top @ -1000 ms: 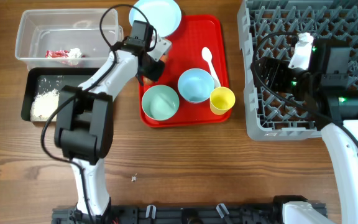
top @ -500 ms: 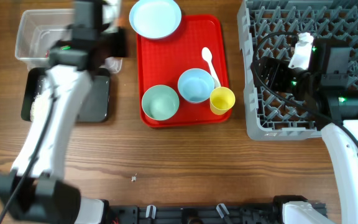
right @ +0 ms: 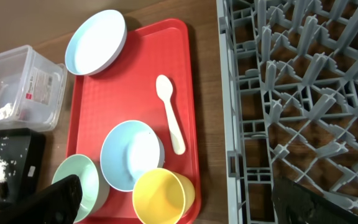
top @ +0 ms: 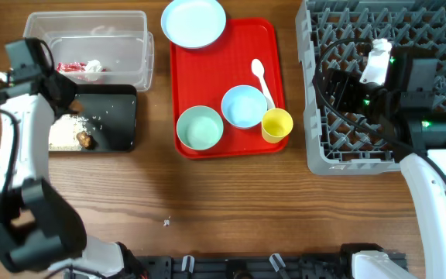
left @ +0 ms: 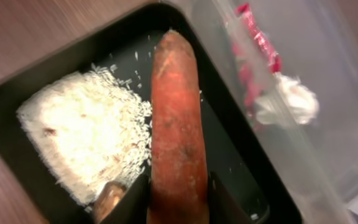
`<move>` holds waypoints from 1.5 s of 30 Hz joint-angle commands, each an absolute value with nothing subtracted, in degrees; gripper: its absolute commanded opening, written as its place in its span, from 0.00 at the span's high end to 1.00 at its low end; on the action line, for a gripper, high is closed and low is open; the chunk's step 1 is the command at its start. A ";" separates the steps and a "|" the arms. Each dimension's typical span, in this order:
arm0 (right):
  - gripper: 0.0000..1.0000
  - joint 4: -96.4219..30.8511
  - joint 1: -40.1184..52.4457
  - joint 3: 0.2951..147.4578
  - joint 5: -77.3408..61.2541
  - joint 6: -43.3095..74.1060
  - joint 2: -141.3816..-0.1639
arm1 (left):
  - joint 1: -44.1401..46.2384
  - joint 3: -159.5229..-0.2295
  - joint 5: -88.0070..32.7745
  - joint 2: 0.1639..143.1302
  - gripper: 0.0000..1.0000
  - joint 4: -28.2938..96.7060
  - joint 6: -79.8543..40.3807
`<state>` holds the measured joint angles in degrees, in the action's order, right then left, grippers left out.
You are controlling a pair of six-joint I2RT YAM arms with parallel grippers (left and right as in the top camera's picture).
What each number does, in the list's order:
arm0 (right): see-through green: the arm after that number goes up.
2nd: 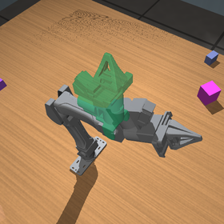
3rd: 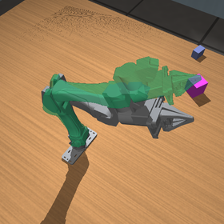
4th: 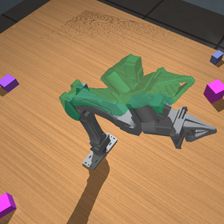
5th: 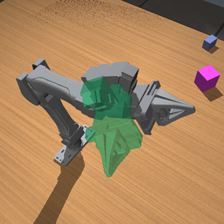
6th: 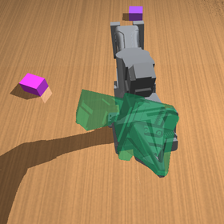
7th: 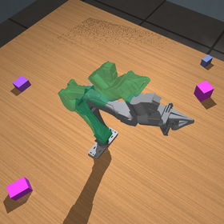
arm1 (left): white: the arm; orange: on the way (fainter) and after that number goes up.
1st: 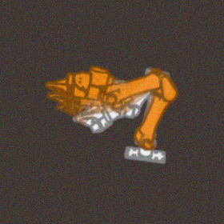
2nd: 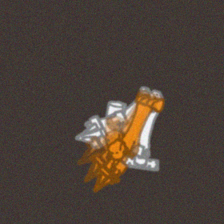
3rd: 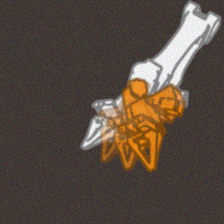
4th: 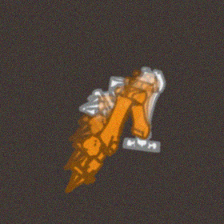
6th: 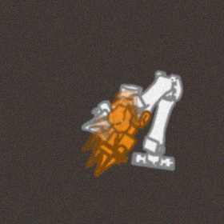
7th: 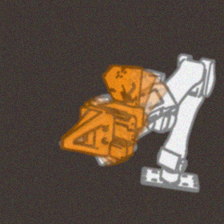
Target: Sort waste into correct bins and load items into the dishwasher rack
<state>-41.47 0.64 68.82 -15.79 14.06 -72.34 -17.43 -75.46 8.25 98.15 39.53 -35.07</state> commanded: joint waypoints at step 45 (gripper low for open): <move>0.00 -43.27 0.89 69.84 -17.17 13.67 -72.82 | 22.74 -74.35 -7.42 95.48 0.25 36.12 -9.41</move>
